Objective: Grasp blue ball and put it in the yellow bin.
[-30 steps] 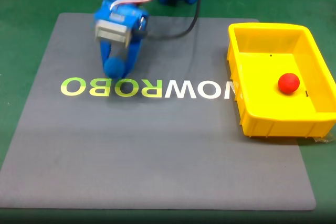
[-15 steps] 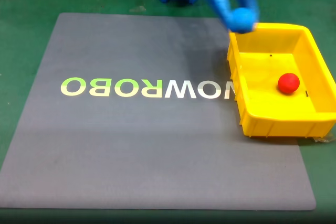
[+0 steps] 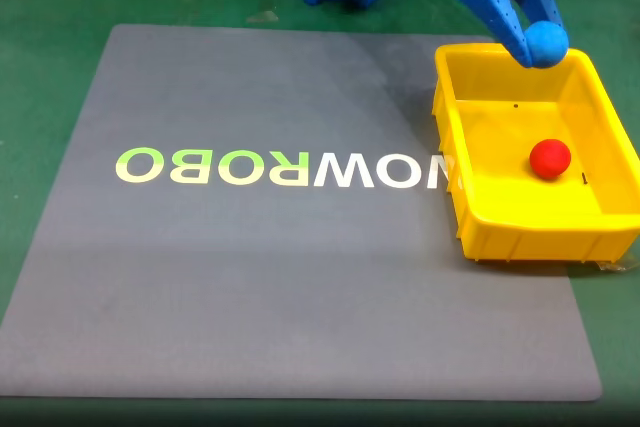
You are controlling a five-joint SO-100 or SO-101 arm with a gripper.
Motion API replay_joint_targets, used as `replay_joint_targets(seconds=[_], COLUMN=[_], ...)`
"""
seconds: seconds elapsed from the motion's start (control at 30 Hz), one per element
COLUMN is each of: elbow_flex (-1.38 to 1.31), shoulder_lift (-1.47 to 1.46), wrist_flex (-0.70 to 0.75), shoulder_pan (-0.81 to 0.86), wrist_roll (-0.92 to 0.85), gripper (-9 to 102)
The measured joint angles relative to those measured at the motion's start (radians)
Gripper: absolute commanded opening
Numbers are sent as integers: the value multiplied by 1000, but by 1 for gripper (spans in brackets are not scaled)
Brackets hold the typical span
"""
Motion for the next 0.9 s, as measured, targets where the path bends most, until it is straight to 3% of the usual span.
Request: replay_joint_targets(seconds=[0.1, 0.33, 0.73, 0.9], elbow_flex=[0, 0, 20, 138], shoulder_lift=[0, 0, 23, 170], wrist_flex=[0, 0, 26, 44], shoulder_pan=[6, 8, 23, 28], wrist_roll=[-2, 12, 18, 8], gripper=[40, 41, 40, 30])
